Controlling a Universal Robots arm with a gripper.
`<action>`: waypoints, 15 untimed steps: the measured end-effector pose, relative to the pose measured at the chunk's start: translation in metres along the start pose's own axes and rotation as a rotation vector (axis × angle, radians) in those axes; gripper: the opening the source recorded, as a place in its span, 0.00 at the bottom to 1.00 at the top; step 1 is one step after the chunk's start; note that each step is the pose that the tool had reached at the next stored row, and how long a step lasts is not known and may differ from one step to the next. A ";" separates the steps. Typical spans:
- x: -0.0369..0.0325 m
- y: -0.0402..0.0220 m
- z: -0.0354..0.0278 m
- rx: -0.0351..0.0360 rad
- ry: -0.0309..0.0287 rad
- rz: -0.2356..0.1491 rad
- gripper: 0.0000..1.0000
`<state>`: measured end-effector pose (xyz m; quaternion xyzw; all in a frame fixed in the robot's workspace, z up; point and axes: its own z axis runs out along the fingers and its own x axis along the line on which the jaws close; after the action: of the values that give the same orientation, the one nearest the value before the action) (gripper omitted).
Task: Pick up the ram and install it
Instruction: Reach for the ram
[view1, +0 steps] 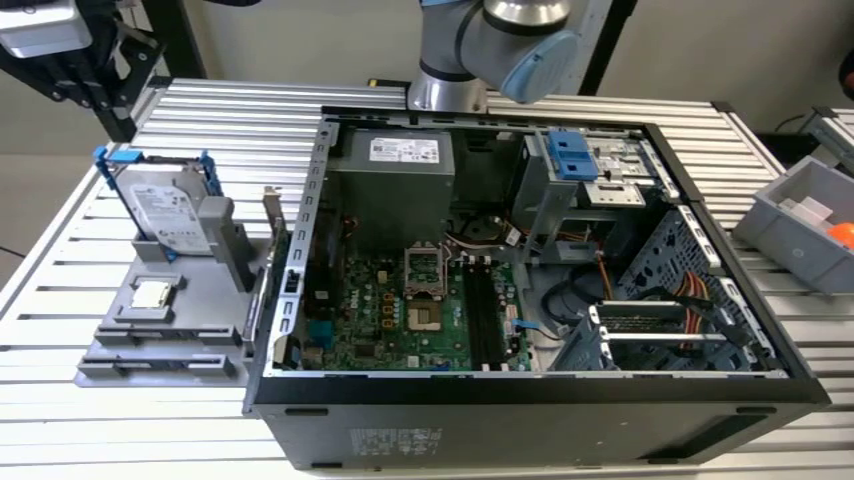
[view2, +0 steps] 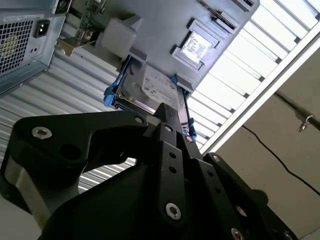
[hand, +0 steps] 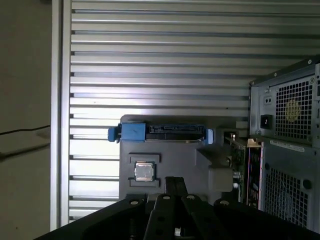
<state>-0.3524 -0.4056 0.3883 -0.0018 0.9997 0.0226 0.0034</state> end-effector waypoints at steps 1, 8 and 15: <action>0.0000 -0.0010 0.0000 0.0000 -0.0001 0.000 0.00; 0.0000 -0.0082 -0.0003 0.0000 -0.0001 0.000 0.00; 0.0001 -0.0152 -0.0007 0.0000 0.0000 0.000 0.00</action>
<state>-0.3524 -0.4208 0.3883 -0.0018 0.9997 0.0226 0.0034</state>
